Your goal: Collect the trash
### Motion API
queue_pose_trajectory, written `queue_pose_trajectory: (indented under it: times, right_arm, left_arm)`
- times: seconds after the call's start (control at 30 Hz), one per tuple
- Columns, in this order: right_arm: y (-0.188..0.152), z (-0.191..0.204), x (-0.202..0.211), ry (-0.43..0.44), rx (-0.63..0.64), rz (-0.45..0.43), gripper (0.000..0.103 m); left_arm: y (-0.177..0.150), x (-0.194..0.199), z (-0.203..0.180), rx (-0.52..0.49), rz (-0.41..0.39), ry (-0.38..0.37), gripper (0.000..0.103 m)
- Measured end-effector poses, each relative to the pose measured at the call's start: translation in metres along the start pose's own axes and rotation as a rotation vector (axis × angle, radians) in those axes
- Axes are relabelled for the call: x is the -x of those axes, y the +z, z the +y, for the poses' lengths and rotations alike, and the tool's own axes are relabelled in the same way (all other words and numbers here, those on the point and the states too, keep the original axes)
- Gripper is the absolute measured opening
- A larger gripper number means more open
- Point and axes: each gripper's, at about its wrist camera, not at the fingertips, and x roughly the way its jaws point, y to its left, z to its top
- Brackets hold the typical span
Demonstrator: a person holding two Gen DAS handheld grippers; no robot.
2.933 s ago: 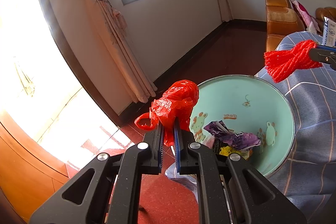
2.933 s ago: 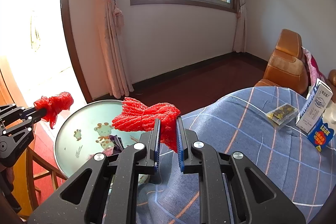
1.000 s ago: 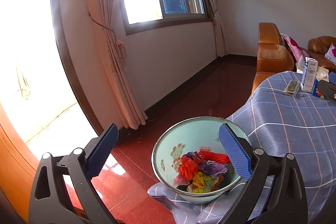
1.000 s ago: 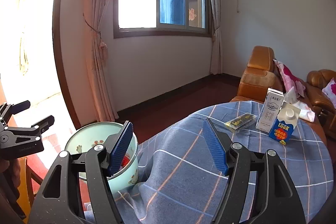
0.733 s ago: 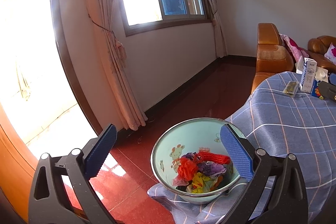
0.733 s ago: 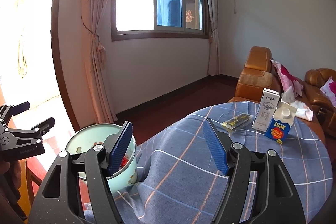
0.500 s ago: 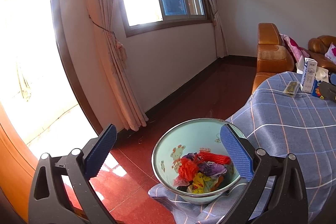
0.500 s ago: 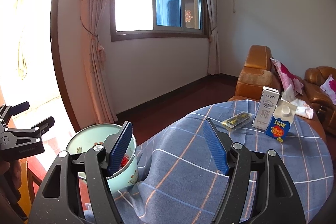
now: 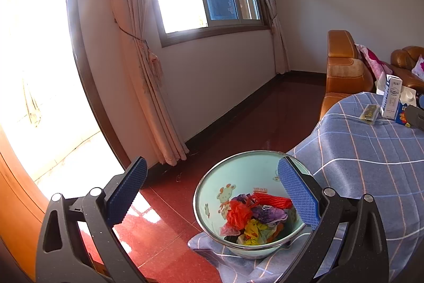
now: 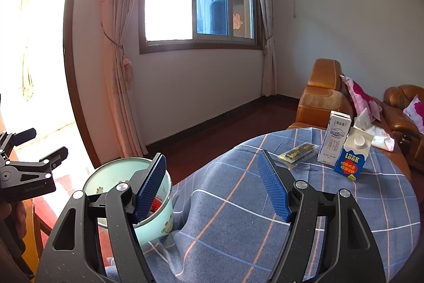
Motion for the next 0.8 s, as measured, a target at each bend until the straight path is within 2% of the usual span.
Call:
queue_pose_trajectory:
  times: [0.47,0.8]
  right_arm:
    - [-0.0004,0.0018,0.0003,0.002,0.001,0.001,0.071]
    - [0.0001,0.0023,0.0011,-0.003,0.000,-0.006,0.071]
  left_arm:
    - [0.0007,-0.0004,-0.0006,-0.005,-0.007,0.021,0.097]
    - [0.0001,-0.0046,-0.0022,0.000,0.017,-0.006,0.097]
